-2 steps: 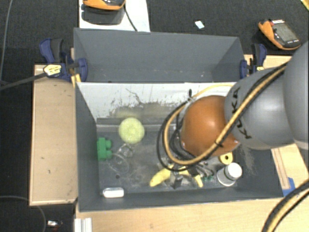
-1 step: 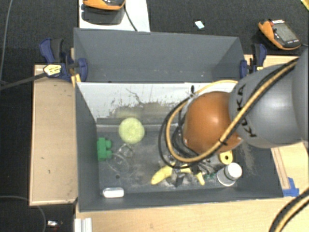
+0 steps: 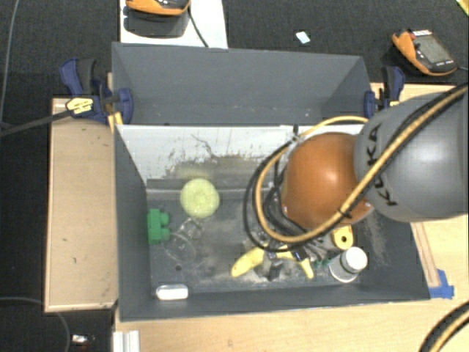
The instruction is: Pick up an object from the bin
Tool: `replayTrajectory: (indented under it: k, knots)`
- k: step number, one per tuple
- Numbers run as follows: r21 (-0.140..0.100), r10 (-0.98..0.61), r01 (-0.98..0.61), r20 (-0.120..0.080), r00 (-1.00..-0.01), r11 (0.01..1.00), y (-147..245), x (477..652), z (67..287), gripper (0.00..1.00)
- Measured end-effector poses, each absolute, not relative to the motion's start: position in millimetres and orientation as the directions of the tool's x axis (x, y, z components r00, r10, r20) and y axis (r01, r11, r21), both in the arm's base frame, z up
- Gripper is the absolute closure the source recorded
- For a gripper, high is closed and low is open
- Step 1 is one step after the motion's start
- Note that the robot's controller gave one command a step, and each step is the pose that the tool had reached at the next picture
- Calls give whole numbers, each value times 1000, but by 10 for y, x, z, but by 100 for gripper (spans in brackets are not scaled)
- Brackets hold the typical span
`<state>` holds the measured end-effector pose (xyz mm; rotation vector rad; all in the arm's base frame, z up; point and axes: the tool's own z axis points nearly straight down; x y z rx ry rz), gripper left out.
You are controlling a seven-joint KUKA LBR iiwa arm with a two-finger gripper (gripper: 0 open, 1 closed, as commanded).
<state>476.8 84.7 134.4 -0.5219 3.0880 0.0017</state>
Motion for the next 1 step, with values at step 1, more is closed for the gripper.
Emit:
replayTrajectory:
  k: [1]
  knots:
    - [-1,-325,-325,-12,-946,946,849,4771,1507,100]
